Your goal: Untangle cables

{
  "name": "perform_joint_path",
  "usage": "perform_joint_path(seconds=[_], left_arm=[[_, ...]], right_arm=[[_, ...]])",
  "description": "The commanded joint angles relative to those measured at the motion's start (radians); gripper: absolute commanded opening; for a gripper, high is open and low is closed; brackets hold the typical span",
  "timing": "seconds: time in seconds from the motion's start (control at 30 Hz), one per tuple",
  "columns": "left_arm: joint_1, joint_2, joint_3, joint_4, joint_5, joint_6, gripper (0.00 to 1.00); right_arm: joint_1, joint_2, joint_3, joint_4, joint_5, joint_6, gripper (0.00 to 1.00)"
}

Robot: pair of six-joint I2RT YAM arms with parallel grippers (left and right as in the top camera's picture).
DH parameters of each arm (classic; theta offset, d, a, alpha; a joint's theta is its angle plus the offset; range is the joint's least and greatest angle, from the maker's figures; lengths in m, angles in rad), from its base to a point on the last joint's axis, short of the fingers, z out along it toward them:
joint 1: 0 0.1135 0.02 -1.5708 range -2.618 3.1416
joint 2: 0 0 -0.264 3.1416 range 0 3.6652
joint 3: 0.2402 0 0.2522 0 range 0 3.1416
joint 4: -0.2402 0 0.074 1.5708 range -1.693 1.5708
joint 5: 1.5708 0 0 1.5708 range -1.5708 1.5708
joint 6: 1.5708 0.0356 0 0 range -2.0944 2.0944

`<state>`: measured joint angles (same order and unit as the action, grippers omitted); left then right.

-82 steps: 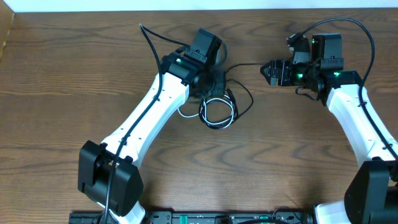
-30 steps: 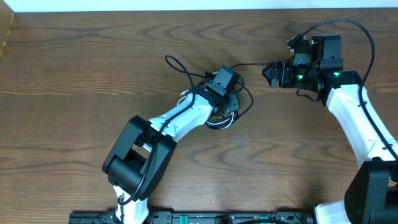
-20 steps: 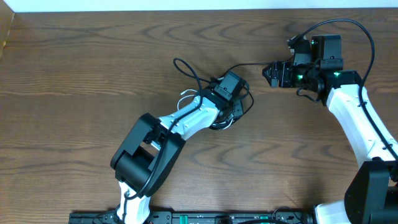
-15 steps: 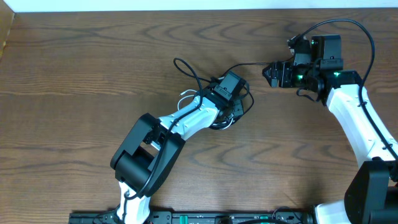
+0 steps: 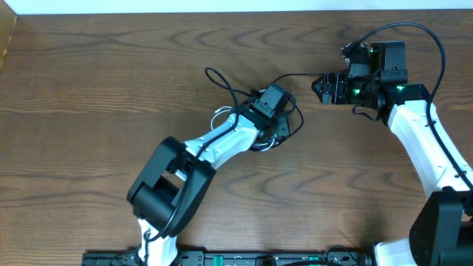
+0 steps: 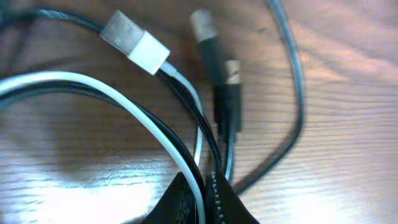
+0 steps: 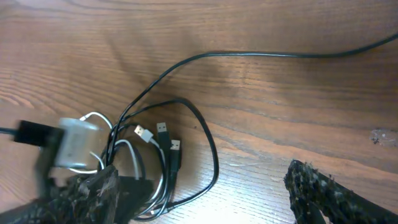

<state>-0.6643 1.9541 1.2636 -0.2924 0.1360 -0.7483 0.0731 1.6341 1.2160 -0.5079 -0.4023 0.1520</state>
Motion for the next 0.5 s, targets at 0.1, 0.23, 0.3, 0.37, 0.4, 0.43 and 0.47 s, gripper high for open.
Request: perform_joint_path(seconds=[0.1,0.23,0.3,0.37,0.4,0.43,0.47], left_arm=[[0.015,-0.161,-0.003,-0.022,0.003,0.06,0.1],[0.018,-0.233,-0.003,-0.026,0.006,0.059,0.1],[0.026,-0.277,-0.003,-0.026,0.006,0.059,0.1],[0.044,-0.328,-0.003,-0.026,0.006,0.055,0.1],[0.055,-0.351,-0.003,-0.026,0.006,0.051,0.09],[0.066,-0.374,-0.003,-0.025,0.006,0.045,0.1],[0.077,-0.397,-0.003,-0.024,0.006,0.035,0.09]], right_arm=[[0.008,0.003,-0.002,-0.002,0.007,-0.011,0.82],[0.026,0.003,-0.002,0.0,-0.01,-0.011,0.82],[0.033,0.003,-0.002,0.003,-0.031,-0.011,0.82],[0.039,0.003,-0.002,0.007,-0.047,-0.011,0.83],[0.041,0.003,-0.002,0.009,-0.055,-0.011,0.83],[0.043,0.003,-0.002,0.011,-0.066,-0.011,0.84],[0.047,0.005,-0.002,0.016,-0.079,-0.011,0.84]])
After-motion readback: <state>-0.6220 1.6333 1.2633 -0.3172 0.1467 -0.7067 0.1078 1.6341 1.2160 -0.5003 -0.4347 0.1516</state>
